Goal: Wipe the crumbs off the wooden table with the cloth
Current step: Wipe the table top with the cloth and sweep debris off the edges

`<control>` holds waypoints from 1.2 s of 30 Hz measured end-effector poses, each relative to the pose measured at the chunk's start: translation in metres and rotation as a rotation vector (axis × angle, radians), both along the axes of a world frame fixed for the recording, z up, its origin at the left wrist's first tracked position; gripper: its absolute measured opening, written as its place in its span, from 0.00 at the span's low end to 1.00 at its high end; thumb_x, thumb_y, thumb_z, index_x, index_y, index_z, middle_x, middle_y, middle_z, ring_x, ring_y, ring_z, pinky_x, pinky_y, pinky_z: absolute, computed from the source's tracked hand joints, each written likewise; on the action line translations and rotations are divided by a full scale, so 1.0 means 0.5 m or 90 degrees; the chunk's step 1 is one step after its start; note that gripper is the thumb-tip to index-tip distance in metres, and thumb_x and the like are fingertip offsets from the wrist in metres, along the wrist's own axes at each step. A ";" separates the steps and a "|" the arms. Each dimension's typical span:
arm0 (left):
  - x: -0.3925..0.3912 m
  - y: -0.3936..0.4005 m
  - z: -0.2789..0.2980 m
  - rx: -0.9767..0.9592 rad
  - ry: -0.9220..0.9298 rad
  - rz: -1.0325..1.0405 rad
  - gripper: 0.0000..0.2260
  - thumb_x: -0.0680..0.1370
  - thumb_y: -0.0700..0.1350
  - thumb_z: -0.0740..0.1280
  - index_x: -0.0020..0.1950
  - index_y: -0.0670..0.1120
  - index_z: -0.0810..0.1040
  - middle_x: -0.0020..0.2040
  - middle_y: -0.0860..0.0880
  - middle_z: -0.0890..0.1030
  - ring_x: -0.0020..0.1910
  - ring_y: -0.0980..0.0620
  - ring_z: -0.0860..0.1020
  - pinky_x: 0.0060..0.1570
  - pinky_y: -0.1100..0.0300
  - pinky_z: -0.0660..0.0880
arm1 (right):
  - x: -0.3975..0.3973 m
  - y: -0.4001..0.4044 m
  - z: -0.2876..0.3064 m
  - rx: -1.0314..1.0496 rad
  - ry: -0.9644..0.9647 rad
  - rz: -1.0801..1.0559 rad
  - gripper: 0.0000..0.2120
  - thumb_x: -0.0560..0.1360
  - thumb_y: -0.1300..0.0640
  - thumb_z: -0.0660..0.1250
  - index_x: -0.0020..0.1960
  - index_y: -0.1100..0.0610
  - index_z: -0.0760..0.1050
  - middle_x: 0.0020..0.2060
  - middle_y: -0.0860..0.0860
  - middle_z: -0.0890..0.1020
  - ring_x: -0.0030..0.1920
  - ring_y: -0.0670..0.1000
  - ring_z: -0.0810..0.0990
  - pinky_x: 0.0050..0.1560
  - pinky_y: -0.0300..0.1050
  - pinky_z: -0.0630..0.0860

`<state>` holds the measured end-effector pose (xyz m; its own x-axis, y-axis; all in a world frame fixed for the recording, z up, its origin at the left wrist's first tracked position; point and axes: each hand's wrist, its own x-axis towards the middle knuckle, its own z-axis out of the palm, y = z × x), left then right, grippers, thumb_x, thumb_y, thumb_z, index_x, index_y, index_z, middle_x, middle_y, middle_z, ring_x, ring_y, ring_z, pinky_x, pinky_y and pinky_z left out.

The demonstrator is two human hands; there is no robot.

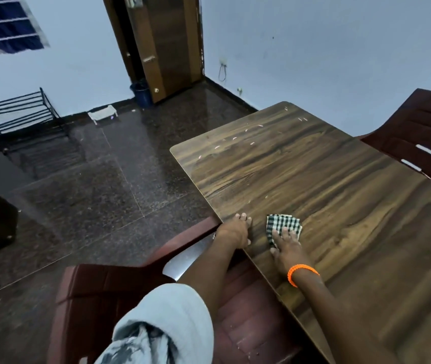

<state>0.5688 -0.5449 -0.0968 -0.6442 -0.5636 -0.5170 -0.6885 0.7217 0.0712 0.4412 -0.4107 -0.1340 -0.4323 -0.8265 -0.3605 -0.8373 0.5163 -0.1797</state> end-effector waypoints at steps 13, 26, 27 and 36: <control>0.217 -0.183 0.026 0.013 0.020 -0.209 0.35 0.81 0.52 0.63 0.82 0.46 0.49 0.83 0.51 0.50 0.81 0.45 0.47 0.77 0.47 0.56 | 0.209 -0.088 0.009 0.004 -0.070 -0.345 0.30 0.84 0.48 0.59 0.82 0.52 0.52 0.82 0.56 0.48 0.82 0.59 0.44 0.80 0.52 0.50; 0.322 -0.505 0.050 0.088 0.174 -0.262 0.35 0.80 0.56 0.63 0.82 0.43 0.52 0.83 0.46 0.50 0.81 0.45 0.46 0.79 0.48 0.53 | 0.279 -0.298 -0.005 -0.137 -0.026 -0.230 0.23 0.84 0.53 0.58 0.78 0.56 0.65 0.78 0.56 0.64 0.80 0.58 0.55 0.79 0.53 0.55; 0.331 -0.532 0.047 0.105 0.193 -0.229 0.34 0.81 0.55 0.63 0.81 0.43 0.54 0.82 0.46 0.51 0.81 0.46 0.47 0.79 0.50 0.53 | 0.277 -0.317 -0.006 -0.151 -0.033 -0.230 0.22 0.84 0.53 0.58 0.78 0.55 0.65 0.79 0.56 0.63 0.80 0.58 0.55 0.79 0.52 0.54; 0.337 -0.844 -0.013 0.221 0.321 0.323 0.23 0.81 0.49 0.65 0.74 0.42 0.71 0.71 0.41 0.76 0.71 0.44 0.72 0.70 0.56 0.66 | 0.327 -0.578 -0.013 -0.186 0.094 -0.436 0.33 0.79 0.44 0.44 0.78 0.59 0.65 0.76 0.59 0.67 0.78 0.63 0.61 0.74 0.62 0.61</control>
